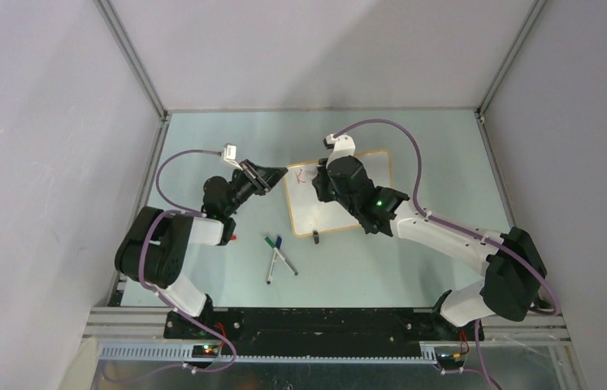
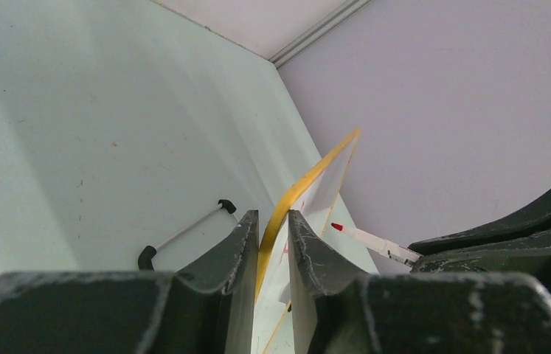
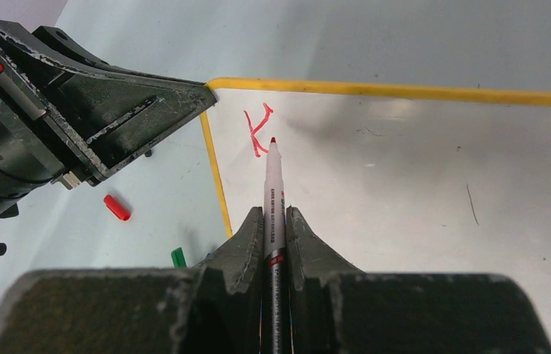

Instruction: Write a sentence on the whiteboard

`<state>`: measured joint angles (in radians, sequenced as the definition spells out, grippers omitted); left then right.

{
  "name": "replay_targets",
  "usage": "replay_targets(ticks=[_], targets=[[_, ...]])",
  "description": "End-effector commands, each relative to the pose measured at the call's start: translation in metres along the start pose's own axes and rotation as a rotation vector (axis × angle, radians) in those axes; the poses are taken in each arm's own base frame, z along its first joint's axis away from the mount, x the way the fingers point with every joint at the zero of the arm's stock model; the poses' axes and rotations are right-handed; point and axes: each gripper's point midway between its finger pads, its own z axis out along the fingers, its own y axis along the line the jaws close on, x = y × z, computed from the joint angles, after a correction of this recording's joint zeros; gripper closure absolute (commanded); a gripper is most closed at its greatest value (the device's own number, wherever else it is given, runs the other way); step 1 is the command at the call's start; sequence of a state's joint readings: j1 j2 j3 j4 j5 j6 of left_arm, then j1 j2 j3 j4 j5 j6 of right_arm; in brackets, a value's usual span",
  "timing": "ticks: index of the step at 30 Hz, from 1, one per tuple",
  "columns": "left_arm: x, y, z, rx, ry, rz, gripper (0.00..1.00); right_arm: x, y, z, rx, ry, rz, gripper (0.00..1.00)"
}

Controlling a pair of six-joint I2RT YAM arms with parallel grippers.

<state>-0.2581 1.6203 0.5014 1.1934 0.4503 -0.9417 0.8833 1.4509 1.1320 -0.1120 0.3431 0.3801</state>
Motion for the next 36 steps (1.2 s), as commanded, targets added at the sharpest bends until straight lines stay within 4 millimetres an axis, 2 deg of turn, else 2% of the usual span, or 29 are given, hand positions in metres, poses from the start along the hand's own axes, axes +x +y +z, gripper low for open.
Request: replay_targets(ticks=[1,20,36], targets=[[-0.011,-0.019,0.0,0.058,-0.03,0.055,0.75,-0.015,-0.001,0.002,0.0,-0.051,0.018,1.0],[-0.01,-0.018,0.001,0.057,-0.029,0.053,0.75,-0.001,-0.007,0.015,0.005,0.0,0.044,1.0],[-0.01,-0.018,0.001,0.057,-0.028,0.054,0.75,0.004,-0.021,0.019,0.064,0.027,0.071,1.0]])
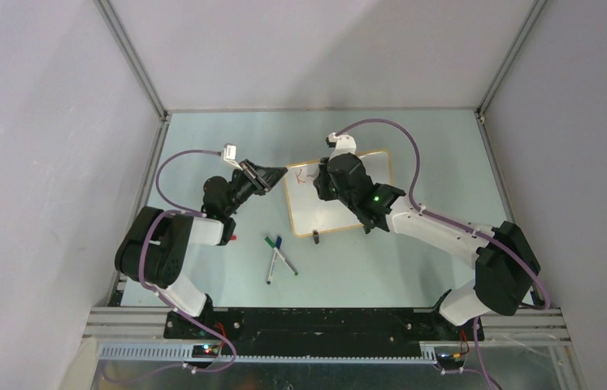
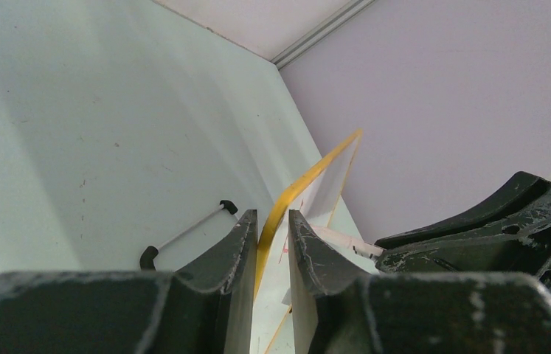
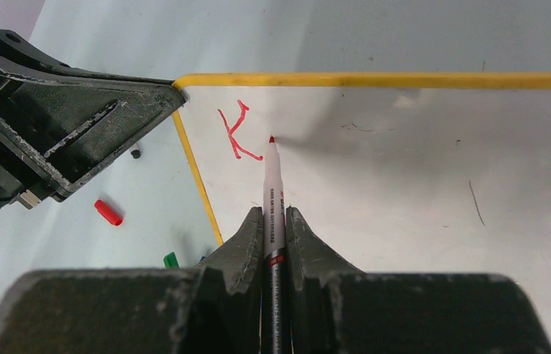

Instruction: Write a sentence on the whiteboard

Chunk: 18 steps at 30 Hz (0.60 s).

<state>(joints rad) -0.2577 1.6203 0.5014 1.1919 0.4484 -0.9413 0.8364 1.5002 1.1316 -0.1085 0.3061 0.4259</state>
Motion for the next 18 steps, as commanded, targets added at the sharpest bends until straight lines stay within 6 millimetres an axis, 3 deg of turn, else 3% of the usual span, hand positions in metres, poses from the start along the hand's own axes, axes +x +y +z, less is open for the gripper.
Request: replay_targets(ticks=[1,18], targets=[[-0.01,-0.019,0.001,0.06,-0.028,0.055,0.75,-0.008,-0.008,0.002,0.042,-0.016,0.022,1.0],[-0.01,-0.019,0.001,0.059,-0.028,0.055,0.75,-0.012,-0.021,-0.003,0.106,-0.032,0.041,1.0]])
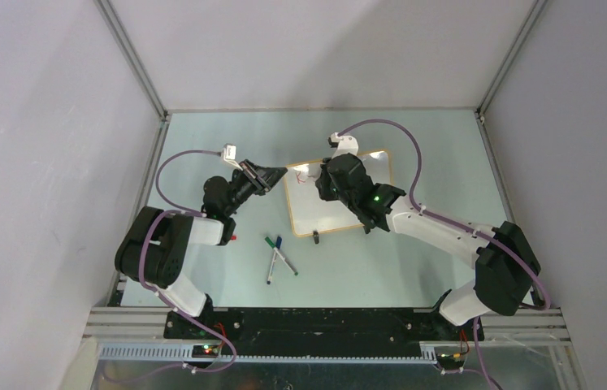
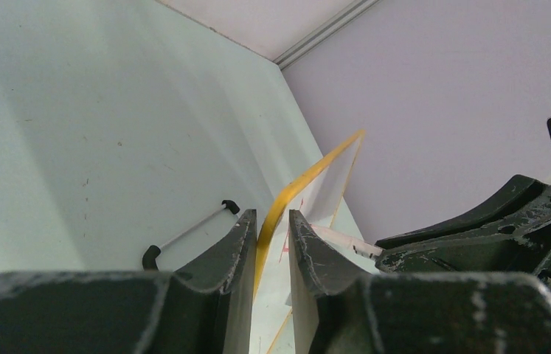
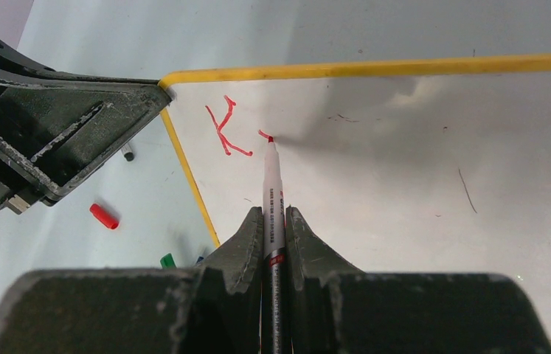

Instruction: Write a sentence on the whiteboard

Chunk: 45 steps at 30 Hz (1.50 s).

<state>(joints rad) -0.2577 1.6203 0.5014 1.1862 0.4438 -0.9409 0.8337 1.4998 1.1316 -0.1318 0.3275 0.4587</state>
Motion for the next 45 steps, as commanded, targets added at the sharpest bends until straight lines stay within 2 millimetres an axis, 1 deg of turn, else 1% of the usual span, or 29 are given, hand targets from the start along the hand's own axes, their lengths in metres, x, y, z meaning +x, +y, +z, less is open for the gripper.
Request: replay_targets(ticks=[1,7,13,22,31,40,42,45], targets=[[-0.011,-0.021,0.001,0.067,-0.028,0.057,0.75,-0.016,-0.015,-0.003,0.077,-0.043,0.017,1.0],[-0.011,-0.021,0.001,0.067,-0.029,0.059,0.8,-0.019,-0.019,-0.005,0.092,-0.054,0.02,1.0],[-0.011,-0.021,0.0,0.067,-0.028,0.059,0.81,-0.021,-0.018,-0.006,0.089,-0.06,0.021,1.0],[-0.01,-0.021,0.0,0.066,-0.026,0.06,0.84,-0.026,-0.01,-0.004,0.049,-0.07,0.019,1.0],[-0.011,-0.02,0.001,0.066,-0.027,0.062,0.87,-0.033,-0.01,-0.005,0.037,-0.088,0.026,1.0],[-0.01,-0.02,0.001,0.065,-0.024,0.061,0.9,-0.034,-0.005,-0.004,0.006,-0.089,0.028,1.0],[-0.011,-0.021,0.001,0.066,-0.025,0.062,0.92,-0.034,-0.003,-0.004,-0.004,-0.089,0.028,1.0],[-0.011,-0.02,0.0,0.062,-0.029,0.064,0.98,-0.034,-0.001,-0.003,-0.014,-0.087,0.025,1.0]])
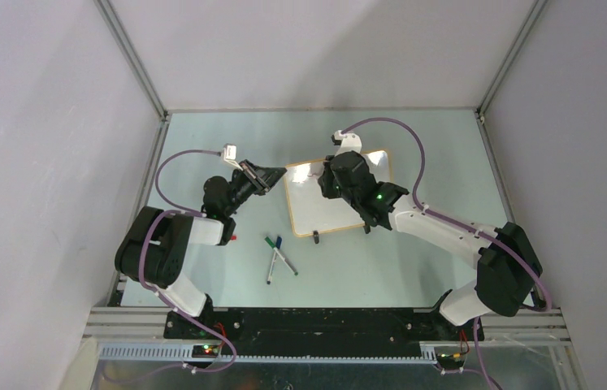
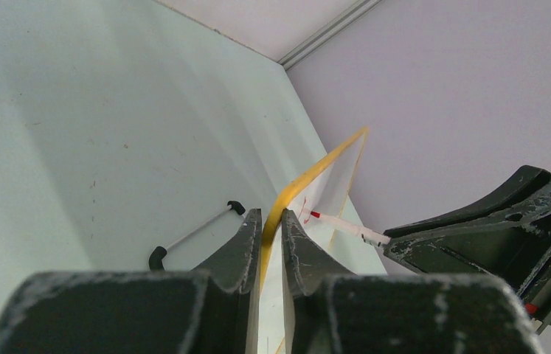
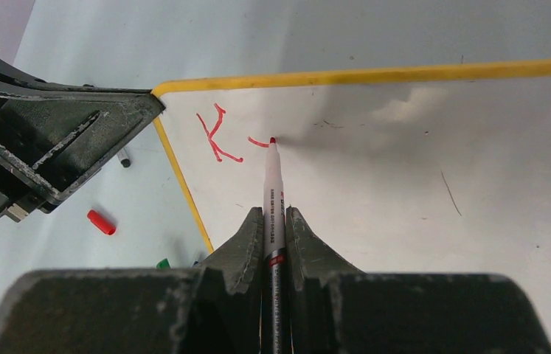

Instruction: Write a sentence on the whiteboard

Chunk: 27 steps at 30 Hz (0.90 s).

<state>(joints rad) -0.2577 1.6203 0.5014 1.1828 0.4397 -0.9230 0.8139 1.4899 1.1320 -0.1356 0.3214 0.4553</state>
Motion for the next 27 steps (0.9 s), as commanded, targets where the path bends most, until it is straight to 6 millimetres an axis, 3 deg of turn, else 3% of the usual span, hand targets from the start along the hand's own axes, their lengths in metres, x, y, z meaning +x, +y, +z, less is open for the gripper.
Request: replay_targets(ticks=[1,27], targets=[[-0.011,-0.021,0.0,0.064,-0.029,0.05,0.98,-0.028,0.007,-0.002,-0.027,-0.08,0.017,1.0],[-0.011,-0.022,0.0,0.066,-0.022,0.053,1.0,-0.019,0.013,0.003,-0.071,-0.043,0.002,1.0]])
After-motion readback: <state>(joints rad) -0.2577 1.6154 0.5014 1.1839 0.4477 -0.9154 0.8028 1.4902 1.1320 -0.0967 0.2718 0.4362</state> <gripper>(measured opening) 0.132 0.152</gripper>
